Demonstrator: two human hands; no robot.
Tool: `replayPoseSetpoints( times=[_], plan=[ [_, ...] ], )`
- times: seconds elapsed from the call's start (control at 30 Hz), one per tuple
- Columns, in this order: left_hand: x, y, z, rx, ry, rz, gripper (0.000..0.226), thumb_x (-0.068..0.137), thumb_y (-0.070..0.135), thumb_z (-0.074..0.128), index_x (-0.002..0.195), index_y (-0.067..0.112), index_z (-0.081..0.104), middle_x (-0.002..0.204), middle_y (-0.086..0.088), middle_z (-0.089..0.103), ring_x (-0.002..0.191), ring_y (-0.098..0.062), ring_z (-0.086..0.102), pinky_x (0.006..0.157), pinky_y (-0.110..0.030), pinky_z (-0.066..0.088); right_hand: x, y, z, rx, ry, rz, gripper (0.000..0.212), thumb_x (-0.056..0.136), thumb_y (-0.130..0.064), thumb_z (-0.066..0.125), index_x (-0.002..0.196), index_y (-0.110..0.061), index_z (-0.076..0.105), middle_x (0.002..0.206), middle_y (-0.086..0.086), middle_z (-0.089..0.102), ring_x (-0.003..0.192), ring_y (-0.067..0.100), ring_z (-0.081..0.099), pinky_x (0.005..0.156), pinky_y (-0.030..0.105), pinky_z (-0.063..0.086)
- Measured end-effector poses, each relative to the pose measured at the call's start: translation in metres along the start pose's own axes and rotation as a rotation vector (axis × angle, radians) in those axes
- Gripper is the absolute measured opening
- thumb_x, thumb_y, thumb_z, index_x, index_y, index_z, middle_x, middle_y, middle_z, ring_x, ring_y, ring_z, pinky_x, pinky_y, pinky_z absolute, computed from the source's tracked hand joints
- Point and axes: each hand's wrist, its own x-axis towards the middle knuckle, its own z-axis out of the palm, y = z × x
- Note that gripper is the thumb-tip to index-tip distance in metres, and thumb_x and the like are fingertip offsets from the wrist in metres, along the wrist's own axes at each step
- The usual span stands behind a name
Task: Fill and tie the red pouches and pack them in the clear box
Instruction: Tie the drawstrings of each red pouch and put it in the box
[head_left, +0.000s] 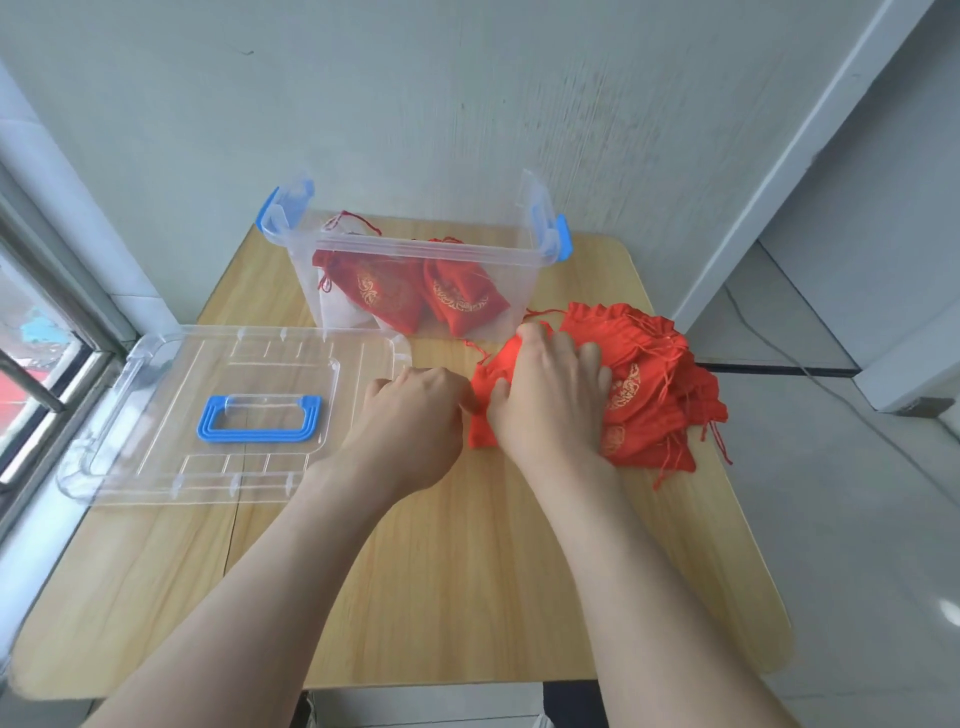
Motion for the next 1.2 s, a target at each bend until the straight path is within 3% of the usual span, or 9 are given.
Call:
replayPoseSetpoints(
  times=[0.17, 0.37, 0.6, 0.77, 0.87, 0.97, 1.03, 1.1, 1.2],
  plan=[
    [0.003, -0.006, 0.002, -0.060, 0.027, -0.006, 0.039, 0.094, 0.011, 0.050, 0.110, 0.036, 0.075, 0.106, 0.014, 0.076, 0.109, -0.020, 0.067, 0.097, -0.047, 0.051, 0.005, -0.006, -0.002, -0.062, -0.108, -0.035, 0.029, 0.095, -0.035, 0.066, 0.119, -0.021, 0.060, 0.122, 0.005, 0.069, 0.128, 0.036, 0.046, 0.102, 0.047, 0.033],
    [0.004, -0.007, 0.003, -0.121, 0.126, -0.021, 0.037, 0.094, 0.007, 0.052, 0.111, 0.028, 0.077, 0.109, 0.008, 0.078, 0.104, -0.021, 0.069, 0.092, -0.044, 0.055, 0.016, -0.008, -0.005, -0.085, -0.222, -0.006, 0.027, 0.095, -0.040, 0.064, 0.114, -0.021, 0.067, 0.128, 0.008, 0.066, 0.131, 0.037, 0.044, 0.107, 0.048, 0.032],
    [0.005, -0.008, -0.001, -0.202, 0.229, -0.076, 0.035, 0.094, 0.003, 0.053, 0.109, 0.022, 0.078, 0.107, 0.004, 0.078, 0.102, -0.018, 0.070, 0.087, -0.040, 0.057, 0.016, -0.012, 0.001, -0.041, -0.225, -0.049, 0.030, 0.095, -0.025, 0.064, 0.123, -0.020, 0.057, 0.129, 0.006, 0.061, 0.131, 0.037, 0.044, 0.105, 0.049, 0.034],
    [0.001, -0.011, -0.003, -0.213, 0.219, -0.095, 0.034, 0.093, 0.006, 0.053, 0.109, 0.025, 0.077, 0.107, 0.005, 0.077, 0.101, -0.018, 0.070, 0.084, -0.042, 0.059, 0.014, -0.009, -0.002, -0.082, -0.268, -0.072, 0.013, 0.093, -0.025, 0.067, 0.100, -0.023, 0.056, 0.126, 0.006, 0.064, 0.130, 0.038, 0.043, 0.103, 0.047, 0.032],
    [-0.001, -0.012, -0.007, -0.218, 0.233, -0.090, 0.034, 0.093, 0.005, 0.054, 0.112, 0.023, 0.076, 0.109, 0.005, 0.076, 0.106, -0.017, 0.069, 0.088, -0.042, 0.059, 0.014, -0.006, -0.001, -0.026, -0.215, -0.094, 0.017, 0.092, -0.027, 0.068, 0.109, -0.026, 0.070, 0.124, 0.000, 0.066, 0.127, 0.037, 0.046, 0.103, 0.046, 0.033],
    [-0.003, -0.013, -0.010, -0.243, 0.281, -0.066, 0.033, 0.094, 0.006, 0.056, 0.118, 0.020, 0.074, 0.115, 0.003, 0.075, 0.108, -0.016, 0.068, 0.093, -0.037, 0.055, 0.016, -0.002, 0.000, 0.161, -0.146, -0.131, 0.008, 0.091, -0.031, 0.071, 0.099, -0.034, 0.073, 0.115, -0.004, 0.064, 0.118, 0.030, 0.055, 0.099, 0.042, 0.039],
    [-0.004, -0.011, -0.014, -0.272, 0.343, -0.003, 0.033, 0.096, 0.010, 0.056, 0.124, 0.021, 0.070, 0.117, 0.003, 0.072, 0.103, -0.016, 0.067, 0.092, -0.037, 0.054, 0.019, -0.001, -0.002, 0.349, -0.120, -0.202, 0.010, 0.088, -0.029, 0.076, 0.092, -0.034, 0.069, 0.107, -0.005, 0.058, 0.106, 0.018, 0.058, 0.094, 0.029, 0.043],
    [-0.005, -0.008, -0.018, -0.320, 0.388, 0.093, 0.039, 0.099, 0.013, 0.054, 0.136, 0.024, 0.061, 0.121, 0.004, 0.066, 0.102, -0.015, 0.066, 0.092, -0.040, 0.054, 0.021, -0.001, -0.006, 0.469, -0.082, -0.283, 0.016, 0.085, -0.021, 0.079, 0.088, -0.030, 0.066, 0.098, -0.009, 0.060, 0.090, 0.006, 0.059, 0.080, 0.013, 0.042],
    [-0.008, -0.005, -0.024, -0.377, 0.401, 0.175, 0.051, 0.104, 0.015, 0.051, 0.152, 0.031, 0.043, 0.128, 0.006, 0.060, 0.110, -0.015, 0.066, 0.095, -0.043, 0.056, 0.020, -0.002, -0.010, 0.581, -0.045, -0.387, 0.018, 0.086, -0.011, 0.077, 0.084, -0.025, 0.066, 0.076, -0.016, 0.067, 0.069, -0.002, 0.063, 0.066, 0.008, 0.041]
  ],
)
